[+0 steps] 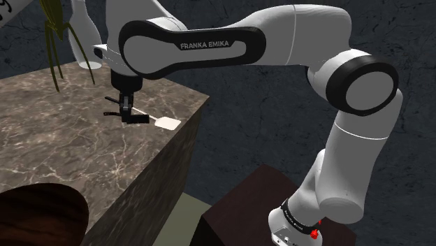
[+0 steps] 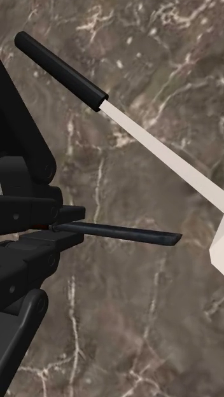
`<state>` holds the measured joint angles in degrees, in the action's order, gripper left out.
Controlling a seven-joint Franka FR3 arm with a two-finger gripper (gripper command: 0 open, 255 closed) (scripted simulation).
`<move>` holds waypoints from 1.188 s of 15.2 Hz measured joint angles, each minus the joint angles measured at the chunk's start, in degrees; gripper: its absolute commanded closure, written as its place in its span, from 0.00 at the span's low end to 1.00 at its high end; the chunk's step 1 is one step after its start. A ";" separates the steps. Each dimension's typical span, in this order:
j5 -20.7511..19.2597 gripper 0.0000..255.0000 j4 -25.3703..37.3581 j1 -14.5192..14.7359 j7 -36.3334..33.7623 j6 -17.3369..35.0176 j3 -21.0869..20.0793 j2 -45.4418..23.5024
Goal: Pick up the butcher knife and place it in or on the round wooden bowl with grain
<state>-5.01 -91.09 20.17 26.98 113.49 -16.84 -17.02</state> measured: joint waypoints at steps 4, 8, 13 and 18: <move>0.08 1.00 0.61 0.02 0.01 -0.84 -0.04 0.23; 0.12 1.00 3.58 0.16 0.05 -3.78 -0.11 0.24; 0.21 1.00 7.18 0.32 0.11 -7.48 -0.21 0.35; 0.10 1.00 11.94 0.58 0.19 -11.72 -0.26 -0.17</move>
<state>-4.91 -79.15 20.75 27.17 101.76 -17.10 -17.19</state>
